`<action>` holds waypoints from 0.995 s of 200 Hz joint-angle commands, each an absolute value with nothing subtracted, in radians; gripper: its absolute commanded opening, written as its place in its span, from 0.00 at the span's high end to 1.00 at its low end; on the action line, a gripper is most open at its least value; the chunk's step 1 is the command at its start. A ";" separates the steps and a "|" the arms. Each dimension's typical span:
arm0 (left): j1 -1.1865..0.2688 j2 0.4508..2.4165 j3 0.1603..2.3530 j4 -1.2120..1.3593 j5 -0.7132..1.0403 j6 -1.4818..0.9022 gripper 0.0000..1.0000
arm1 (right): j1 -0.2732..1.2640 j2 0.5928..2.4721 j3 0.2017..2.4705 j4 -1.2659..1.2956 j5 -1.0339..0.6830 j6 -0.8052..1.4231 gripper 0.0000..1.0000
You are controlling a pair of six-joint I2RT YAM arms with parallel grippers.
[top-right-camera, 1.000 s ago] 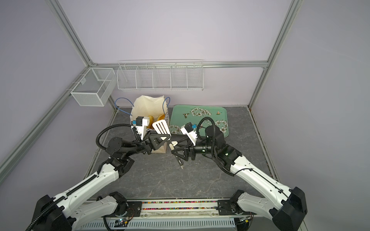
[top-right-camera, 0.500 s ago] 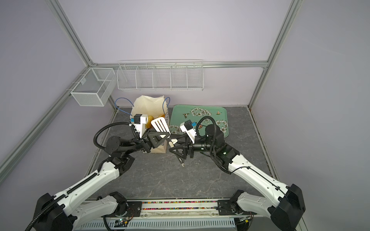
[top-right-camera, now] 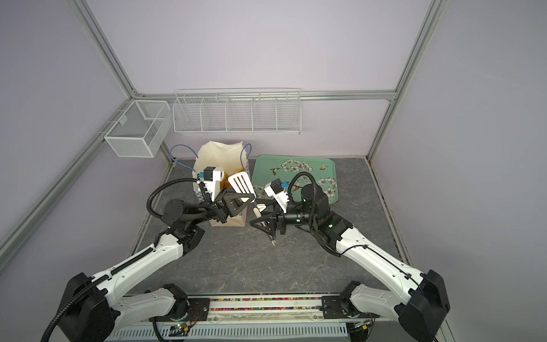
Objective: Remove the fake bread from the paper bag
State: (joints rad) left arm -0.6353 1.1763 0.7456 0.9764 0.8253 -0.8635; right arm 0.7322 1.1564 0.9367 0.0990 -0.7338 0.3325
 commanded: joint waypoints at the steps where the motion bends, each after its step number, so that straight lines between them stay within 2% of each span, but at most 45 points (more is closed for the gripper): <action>1: -0.638 1.205 0.806 1.030 0.850 -0.884 1.00 | 0.748 1.160 0.954 0.034 -0.675 0.300 0.51; 12: -0.638 1.225 0.828 1.013 0.867 -0.884 1.00 | 0.756 1.150 0.951 0.013 -0.608 0.295 0.69; 16: -0.637 1.232 0.837 1.005 0.875 -0.884 1.00 | 0.757 1.143 0.949 0.011 -0.586 0.292 0.73; 24: -0.634 1.243 0.857 0.985 0.892 -0.883 0.93 | 0.758 1.127 0.939 0.009 -0.539 0.288 0.78; 32: -0.629 1.245 0.871 0.963 0.903 -0.884 0.83 | 0.757 1.105 0.926 0.011 -0.488 0.283 0.81; 40: -0.622 1.240 0.878 0.944 0.902 -0.880 0.69 | 0.758 1.085 0.916 0.012 -0.443 0.277 0.83; 59: -0.582 1.192 0.894 0.824 0.880 -0.831 0.48 | 0.757 1.028 0.905 -0.008 -0.314 0.250 0.86; 81: -0.508 1.077 0.983 0.332 0.797 -0.595 0.36 | 0.756 0.970 0.889 -0.028 -0.167 0.220 0.87; 105: -0.478 0.992 1.162 -0.287 0.402 -0.298 0.23 | 0.755 0.931 0.885 -0.033 -0.047 0.198 0.87; 119: -0.423 1.009 1.257 -0.496 0.225 -0.258 0.21 | 0.752 0.924 0.885 -0.038 0.002 0.191 0.87; 134: -0.314 1.066 1.363 -0.684 0.132 -0.275 0.22 | 0.752 0.926 0.885 -0.046 0.041 0.184 0.85; 159: -0.157 1.176 1.499 -0.872 0.131 -0.277 0.23 | 0.750 0.945 0.901 -0.066 0.091 0.179 0.84; 199: -0.107 1.305 1.559 -0.903 0.133 -0.248 0.23 | 0.751 0.960 0.908 -0.076 0.112 0.133 0.81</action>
